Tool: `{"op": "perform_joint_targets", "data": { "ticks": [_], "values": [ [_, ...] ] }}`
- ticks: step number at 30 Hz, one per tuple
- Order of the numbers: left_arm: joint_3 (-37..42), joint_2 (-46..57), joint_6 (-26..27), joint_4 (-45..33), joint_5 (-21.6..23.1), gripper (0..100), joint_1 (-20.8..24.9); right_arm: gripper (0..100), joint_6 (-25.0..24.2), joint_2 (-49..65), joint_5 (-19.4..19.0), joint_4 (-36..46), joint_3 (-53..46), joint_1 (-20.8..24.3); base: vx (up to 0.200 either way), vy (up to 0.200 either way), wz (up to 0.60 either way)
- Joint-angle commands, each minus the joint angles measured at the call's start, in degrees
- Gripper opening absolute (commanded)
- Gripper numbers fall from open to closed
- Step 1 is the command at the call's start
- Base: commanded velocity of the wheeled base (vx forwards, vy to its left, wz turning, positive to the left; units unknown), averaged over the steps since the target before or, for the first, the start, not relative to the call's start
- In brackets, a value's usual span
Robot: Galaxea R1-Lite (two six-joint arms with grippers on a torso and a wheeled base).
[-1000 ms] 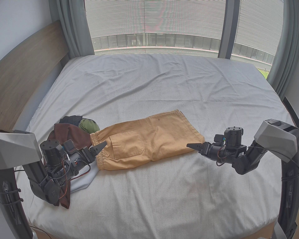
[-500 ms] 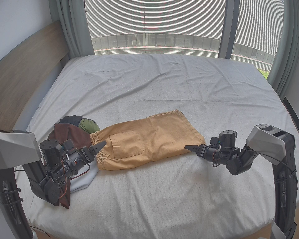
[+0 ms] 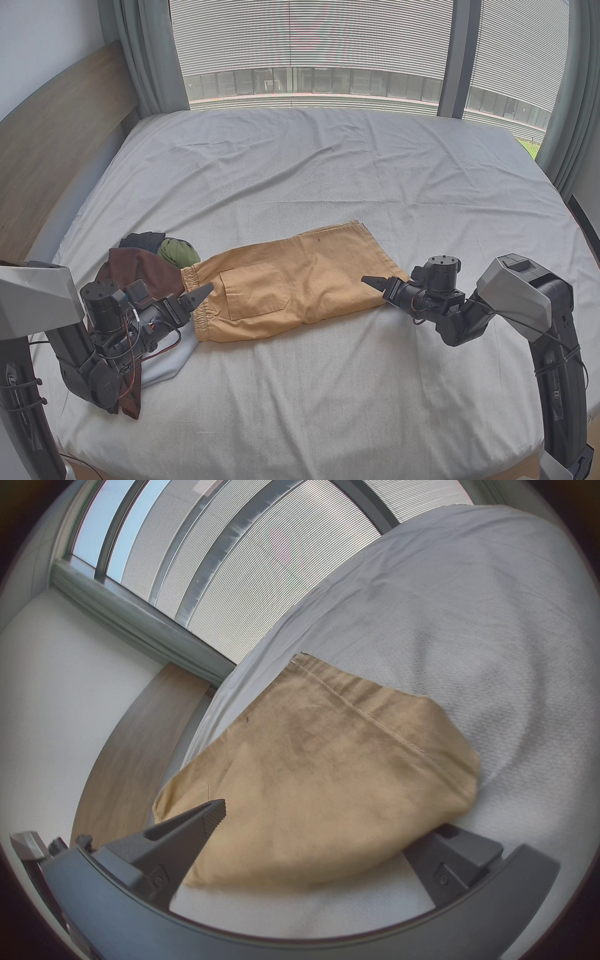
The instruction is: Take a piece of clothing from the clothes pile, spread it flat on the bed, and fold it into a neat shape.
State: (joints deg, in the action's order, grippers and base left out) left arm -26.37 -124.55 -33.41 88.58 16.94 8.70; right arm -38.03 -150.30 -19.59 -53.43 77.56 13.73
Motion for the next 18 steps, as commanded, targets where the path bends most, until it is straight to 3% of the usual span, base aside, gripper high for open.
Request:
{"op": "perform_joint_targets", "data": {
  "ticks": [1, 13, 14, 18],
  "values": [
    [-0.1, -0.1, 0.0, 0.0, 0.0, 100, 0.0, 100, -2.7, -3.4, 1.2, -1.6, 3.9, 1.0, 0.000, 0.000, 0.00],
    [-0.1, -0.2, -0.1, 0.0, 0.0, 100, 0.1, 100, -3.3, -4.9, 1.3, -4.0, 5.0, 1.4, 0.000, 0.000, 0.00],
    [-0.1, -0.2, -0.1, 0.0, 0.0, 100, 0.1, 0, -3.3, -4.9, 1.3, -4.0, 4.9, 1.4, 0.000, 0.000, 0.00],
    [-0.1, -0.2, -0.1, 0.0, 0.0, 100, 0.1, 0, -3.3, -4.9, 1.3, -4.1, 4.7, 1.5, 0.000, 0.000, 0.00]
  ]
}}
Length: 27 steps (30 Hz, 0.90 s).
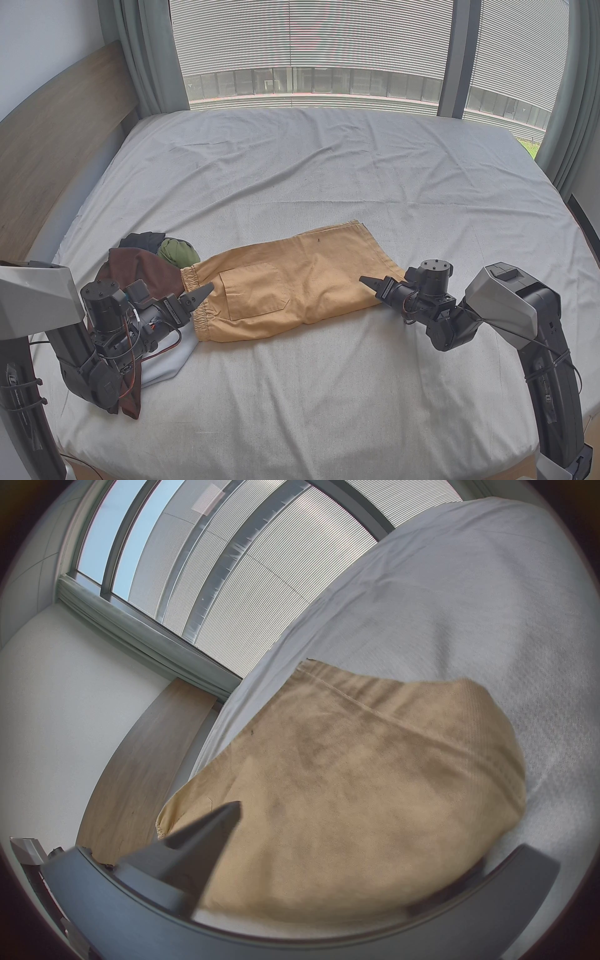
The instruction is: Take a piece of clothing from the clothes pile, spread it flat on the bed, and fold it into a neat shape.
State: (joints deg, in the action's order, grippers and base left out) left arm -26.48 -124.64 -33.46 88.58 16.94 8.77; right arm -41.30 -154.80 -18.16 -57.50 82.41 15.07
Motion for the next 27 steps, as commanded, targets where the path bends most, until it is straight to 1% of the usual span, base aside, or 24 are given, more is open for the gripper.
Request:
{"op": "perform_joint_targets", "data": {
  "ticks": [1, 3, 8, 11, 17, 19, 21, 24, 25, 27],
  "values": [
    [0.0, -0.1, -0.1, 0.0, 0.0, 100, 0.0, 0, 0.0, -0.4, -0.1, -0.1, -0.2, 0.2, 0.000, 0.000, 0.00],
    [0.0, -0.1, -0.1, 0.0, 0.0, 100, 0.0, 0, 0.0, -0.4, -0.1, -0.1, -0.2, 0.2, 0.000, 0.000, 0.00],
    [0.0, 0.0, -0.3, 0.0, 0.0, 100, 0.1, 0, 0.3, 1.6, 0.0, -3.1, -4.5, 1.4, 0.000, 0.000, 0.00],
    [0.2, 0.1, -0.4, 0.0, 0.0, 100, 0.3, 0, 1.2, 5.1, 0.0, -3.8, -9.7, 2.0, 0.000, 0.000, 0.00],
    [0.3, 0.1, -0.5, 0.0, 0.1, 100, 0.2, 0, 3.3, 8.6, 0.2, -6.1, -19.3, 1.5, 0.000, 0.000, 0.00],
    [0.2, 0.4, -0.6, 0.0, 0.1, 100, 0.1, 0, 4.9, 11.4, 0.4, -6.1, -23.5, 1.2, 0.000, 0.000, 0.00],
    [0.1, 0.4, -0.6, 0.0, 0.1, 100, 0.1, 0, 5.1, 12.4, 0.4, -6.1, -24.9, 1.1, 0.000, 0.000, 0.00],
    [0.4, 0.6, -0.6, 0.0, 0.1, 100, 0.3, 0, 6.0, 17.8, 0.4, -5.8, -32.4, 0.5, 0.000, 0.000, 0.00],
    [0.4, 0.6, -0.6, 0.0, 0.1, 100, 0.3, 0, 6.0, 17.8, 0.4, -5.8, -32.4, 0.5, 0.000, 0.000, 0.00],
    [0.3, 0.6, -0.6, 0.0, 0.2, 100, 0.3, 0, 8.0, 20.3, 0.4, -5.5, -36.8, -0.1, 0.000, 0.000, 0.00]
  ]
}}
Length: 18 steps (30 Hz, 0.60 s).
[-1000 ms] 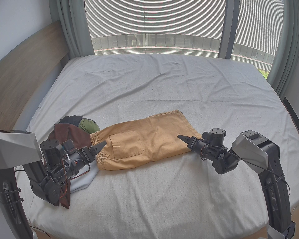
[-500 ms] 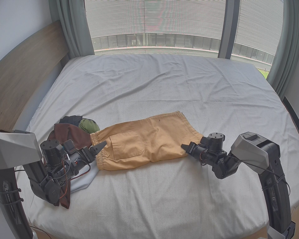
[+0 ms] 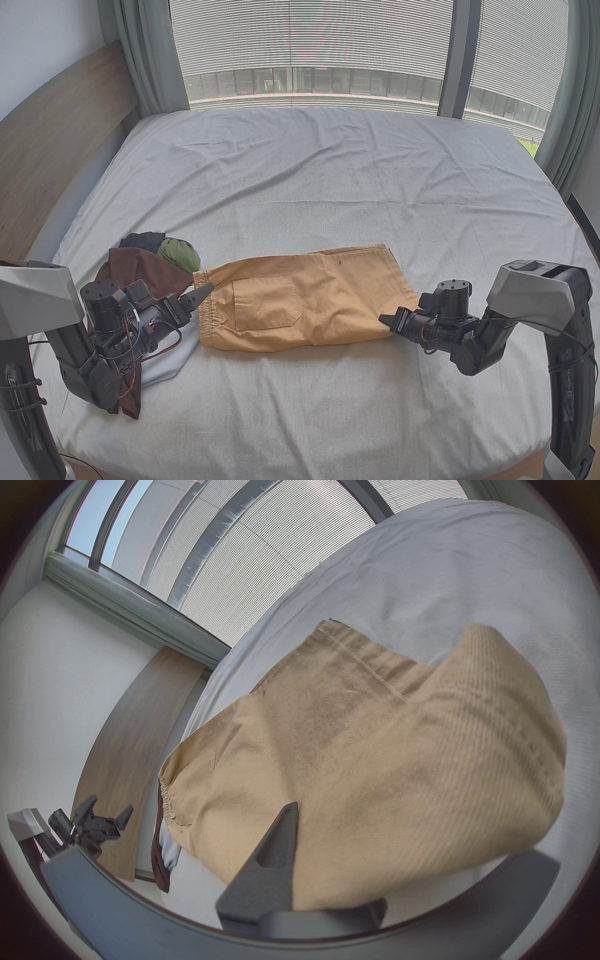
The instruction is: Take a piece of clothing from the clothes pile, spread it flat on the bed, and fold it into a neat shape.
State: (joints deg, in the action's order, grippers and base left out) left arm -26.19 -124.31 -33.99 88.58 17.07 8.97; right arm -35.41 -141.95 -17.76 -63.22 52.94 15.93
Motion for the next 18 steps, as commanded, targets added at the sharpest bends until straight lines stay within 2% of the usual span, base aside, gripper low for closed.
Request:
{"op": "perform_joint_targets", "data": {
  "ticks": [1, 5, 9, 18],
  "values": [
    [0.2, 0.3, 0.0, 0.0, 0.1, 100, 0.2, 0, 3.3, 9.1, 0.1, 0.1, -10.7, -1.2, 0.000, 0.000, 0.00],
    [0.3, 0.3, 0.0, 0.0, 0.1, 100, 0.7, 0, 4.9, 11.7, 0.2, -0.2, -16.0, -2.0, 0.000, 0.000, 0.00],
    [0.3, 0.3, 0.0, 0.0, 0.1, 100, 1.1, 0, 7.1, 12.7, 3.1, -0.9, -21.3, -3.6, 0.000, 0.000, 0.00],
    [0.5, 0.4, 0.0, 0.0, 0.1, 100, 1.4, 0, 9.6, 12.3, 3.3, -4.5, -28.1, -7.0, 0.000, 0.000, 0.00]
  ]
}}
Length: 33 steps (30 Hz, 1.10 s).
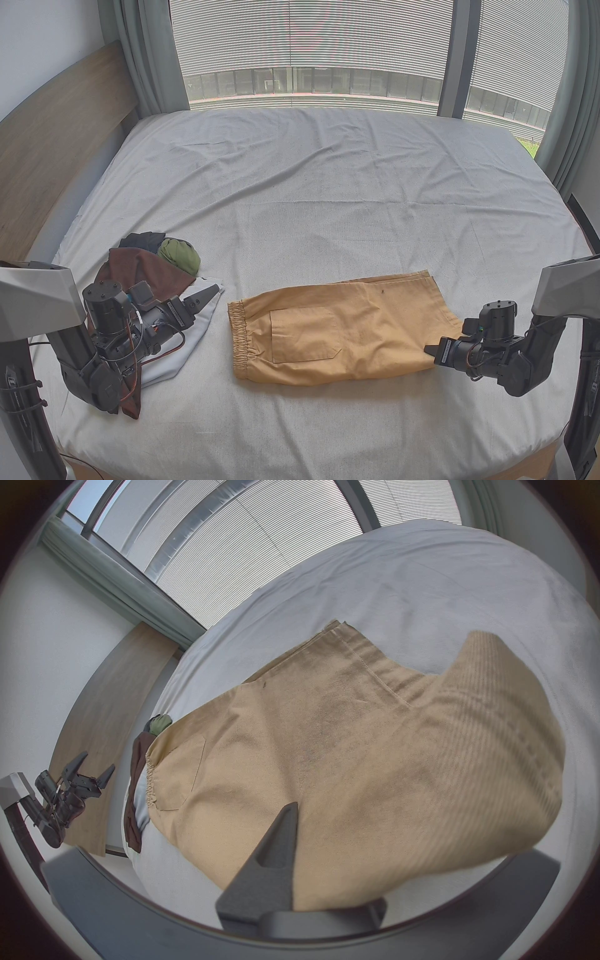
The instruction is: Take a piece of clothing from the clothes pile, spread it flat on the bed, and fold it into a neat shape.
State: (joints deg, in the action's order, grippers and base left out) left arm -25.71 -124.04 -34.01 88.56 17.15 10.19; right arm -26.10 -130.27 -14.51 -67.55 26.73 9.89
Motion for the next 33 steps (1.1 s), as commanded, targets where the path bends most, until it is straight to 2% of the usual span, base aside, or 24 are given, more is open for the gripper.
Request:
{"op": "perform_joint_targets", "data": {
  "ticks": [1, 13, 14, 22, 26, 29, 32, 33],
  "values": [
    [0.0, 0.1, 0.0, 0.0, 0.0, 100, 0.4, 0, 0.3, 0.5, 0.0, -0.2, -2.2, -0.9, 0.000, 0.000, 0.00],
    [1.0, -0.2, 0.1, 0.0, 0.0, 100, 1.6, 0, 1.5, 0.1, -0.1, -0.3, -3.6, -0.5, 0.000, 0.000, 0.00],
    [1.1, -0.2, 0.1, 0.0, 0.0, 100, 1.7, 100, 1.4, 0.1, -0.1, -0.3, -3.5, -0.4, 0.000, 0.000, 0.00],
    [1.8, -0.3, 0.2, 0.0, 0.0, 100, 2.1, 100, 3.4, 0.1, -0.3, 1.0, -8.7, 3.0, 0.000, 0.000, 0.00],
    [2.0, -0.5, 0.2, 0.0, 0.0, 100, 2.1, 100, 3.9, 0.0, -2.1, 2.9, -10.6, 5.9, 0.000, 0.000, 0.00],
    [2.6, -1.4, 0.2, 0.0, 0.1, 100, 2.3, 100, 3.8, 0.4, -6.6, 2.9, -11.7, 8.0, 0.000, 0.000, 0.00],
    [2.7, -2.3, 0.2, 0.0, 0.1, 100, 2.4, 100, 3.7, 0.7, -9.5, 2.4, -12.4, 9.1, 0.000, 0.000, 0.00],
    [2.9, -3.1, 0.2, 0.0, 0.1, 100, 2.4, 100, 3.7, 1.3, -11.9, 1.5, -12.7, 10.0, 0.000, 0.000, 0.00]
  ]
}}
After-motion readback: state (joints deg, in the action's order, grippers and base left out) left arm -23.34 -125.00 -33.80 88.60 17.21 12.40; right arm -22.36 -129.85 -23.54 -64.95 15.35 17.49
